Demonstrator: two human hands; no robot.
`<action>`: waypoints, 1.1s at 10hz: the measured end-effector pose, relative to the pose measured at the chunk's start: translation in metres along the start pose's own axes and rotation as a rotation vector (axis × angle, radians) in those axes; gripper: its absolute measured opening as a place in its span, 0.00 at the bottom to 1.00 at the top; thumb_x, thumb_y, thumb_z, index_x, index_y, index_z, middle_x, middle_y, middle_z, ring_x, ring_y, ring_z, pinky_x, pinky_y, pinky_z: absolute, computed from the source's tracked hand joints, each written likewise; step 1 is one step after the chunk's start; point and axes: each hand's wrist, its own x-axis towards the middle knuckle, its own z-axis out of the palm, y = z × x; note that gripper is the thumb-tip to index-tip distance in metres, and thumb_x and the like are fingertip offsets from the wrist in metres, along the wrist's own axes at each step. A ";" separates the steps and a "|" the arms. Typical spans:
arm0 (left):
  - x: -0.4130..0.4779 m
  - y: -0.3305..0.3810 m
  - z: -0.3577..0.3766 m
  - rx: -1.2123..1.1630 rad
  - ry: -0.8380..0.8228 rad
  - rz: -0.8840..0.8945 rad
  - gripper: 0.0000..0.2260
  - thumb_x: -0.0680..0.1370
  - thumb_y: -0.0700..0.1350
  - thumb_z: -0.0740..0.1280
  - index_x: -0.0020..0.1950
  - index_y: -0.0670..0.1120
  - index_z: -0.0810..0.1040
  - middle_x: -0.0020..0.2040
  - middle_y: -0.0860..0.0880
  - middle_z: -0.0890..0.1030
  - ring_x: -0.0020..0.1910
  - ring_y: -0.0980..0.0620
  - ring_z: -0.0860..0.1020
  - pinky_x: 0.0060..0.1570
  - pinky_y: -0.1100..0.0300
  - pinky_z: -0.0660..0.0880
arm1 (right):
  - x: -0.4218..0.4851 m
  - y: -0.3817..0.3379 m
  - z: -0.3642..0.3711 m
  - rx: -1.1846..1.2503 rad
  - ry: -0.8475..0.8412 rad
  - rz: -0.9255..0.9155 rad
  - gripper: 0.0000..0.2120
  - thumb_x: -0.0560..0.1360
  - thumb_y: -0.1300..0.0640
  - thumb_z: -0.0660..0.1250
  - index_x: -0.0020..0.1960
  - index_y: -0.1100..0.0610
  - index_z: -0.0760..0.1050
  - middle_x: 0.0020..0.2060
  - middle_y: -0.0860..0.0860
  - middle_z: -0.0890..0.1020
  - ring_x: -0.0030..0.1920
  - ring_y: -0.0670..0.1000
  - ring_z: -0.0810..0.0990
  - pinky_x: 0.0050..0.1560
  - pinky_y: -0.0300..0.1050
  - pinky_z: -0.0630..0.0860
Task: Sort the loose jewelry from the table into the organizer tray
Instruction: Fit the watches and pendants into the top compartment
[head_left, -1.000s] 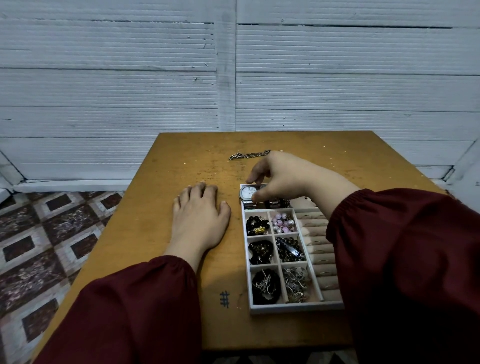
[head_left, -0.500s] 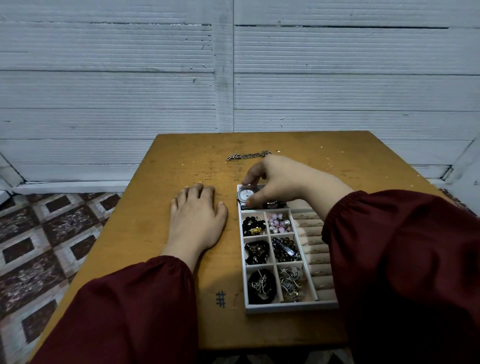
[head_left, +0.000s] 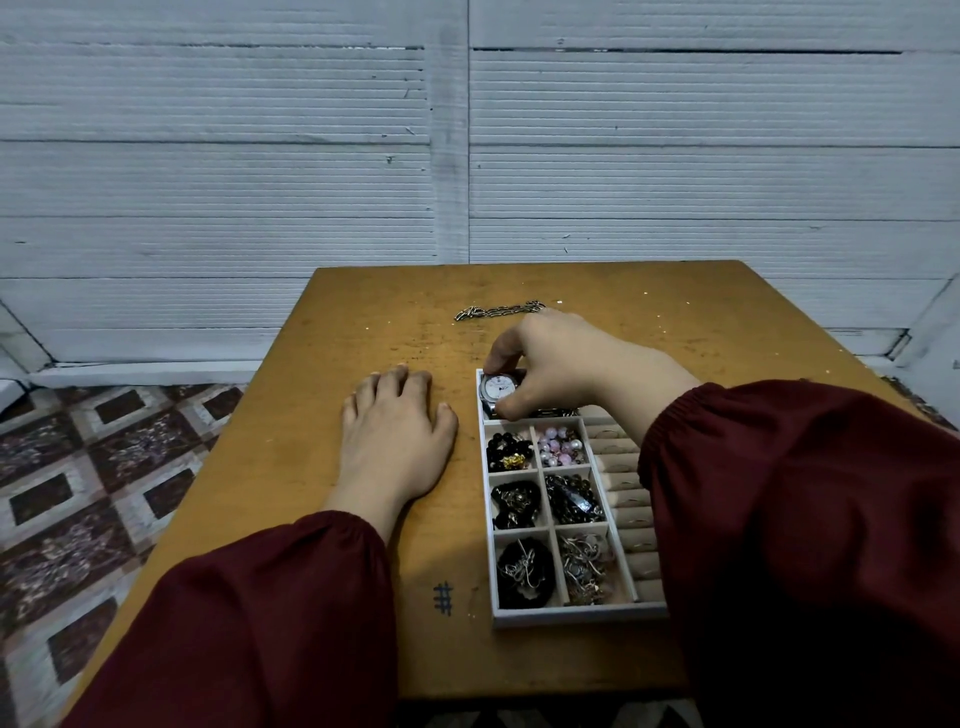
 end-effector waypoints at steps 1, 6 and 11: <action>0.000 0.000 0.000 0.002 0.002 0.001 0.23 0.79 0.56 0.53 0.73 0.51 0.64 0.75 0.48 0.62 0.74 0.46 0.57 0.72 0.47 0.53 | 0.000 0.001 0.001 0.014 -0.002 -0.003 0.21 0.63 0.48 0.75 0.55 0.48 0.79 0.51 0.44 0.82 0.53 0.48 0.77 0.52 0.41 0.73; 0.001 0.000 0.000 0.007 -0.004 0.000 0.23 0.79 0.57 0.53 0.73 0.51 0.64 0.75 0.48 0.62 0.74 0.45 0.57 0.72 0.46 0.53 | -0.006 0.019 -0.013 0.389 0.191 0.125 0.11 0.76 0.59 0.62 0.53 0.53 0.81 0.47 0.53 0.84 0.45 0.52 0.81 0.51 0.47 0.78; 0.011 0.016 -0.019 -0.436 0.082 -0.073 0.16 0.80 0.50 0.59 0.68 0.54 0.72 0.66 0.47 0.72 0.69 0.45 0.64 0.68 0.49 0.58 | -0.043 0.061 -0.004 0.348 0.030 0.222 0.17 0.63 0.54 0.79 0.50 0.51 0.80 0.44 0.48 0.83 0.47 0.49 0.82 0.53 0.48 0.79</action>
